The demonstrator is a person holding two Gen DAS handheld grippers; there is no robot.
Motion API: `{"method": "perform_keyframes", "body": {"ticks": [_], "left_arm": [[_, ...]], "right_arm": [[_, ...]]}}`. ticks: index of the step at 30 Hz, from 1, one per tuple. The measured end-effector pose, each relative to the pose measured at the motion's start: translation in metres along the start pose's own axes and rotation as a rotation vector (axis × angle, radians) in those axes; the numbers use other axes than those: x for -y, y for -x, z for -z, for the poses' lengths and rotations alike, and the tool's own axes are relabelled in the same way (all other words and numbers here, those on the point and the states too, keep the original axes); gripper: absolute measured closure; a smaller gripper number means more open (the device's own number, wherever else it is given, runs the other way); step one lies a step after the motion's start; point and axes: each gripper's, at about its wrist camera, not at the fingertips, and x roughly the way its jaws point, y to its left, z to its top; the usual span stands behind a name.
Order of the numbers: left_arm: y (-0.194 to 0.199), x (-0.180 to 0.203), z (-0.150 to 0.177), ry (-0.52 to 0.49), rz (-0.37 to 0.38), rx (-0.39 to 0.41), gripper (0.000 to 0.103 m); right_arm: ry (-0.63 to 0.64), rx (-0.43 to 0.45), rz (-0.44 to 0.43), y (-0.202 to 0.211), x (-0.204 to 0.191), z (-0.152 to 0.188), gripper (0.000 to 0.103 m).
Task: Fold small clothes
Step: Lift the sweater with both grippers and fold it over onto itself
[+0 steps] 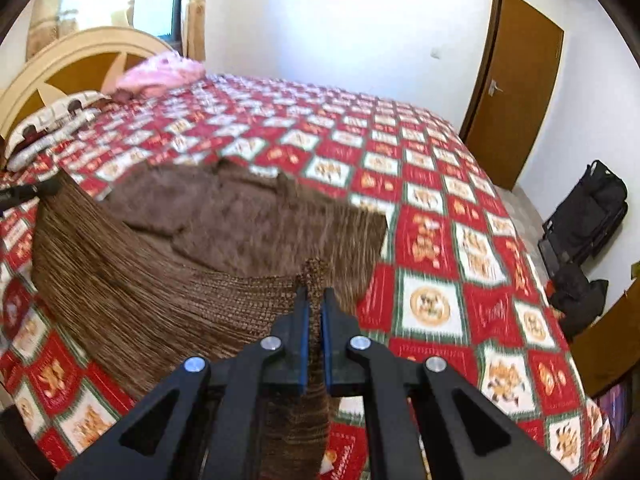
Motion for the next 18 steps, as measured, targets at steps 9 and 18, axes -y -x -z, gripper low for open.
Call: {"method": "perform_keyframes", "body": {"ticks": [9,18], "left_arm": [[-0.013,-0.021,-0.043,0.037,-0.042,0.037,0.1],[-0.072,-0.059,-0.082,0.076,-0.123,0.023,0.1]], "right_arm": [[0.033,0.076,0.033,-0.027,0.011,-0.061,0.095],[0.031,0.079,0.075,-0.091,0.025,-0.105,0.095]]}}
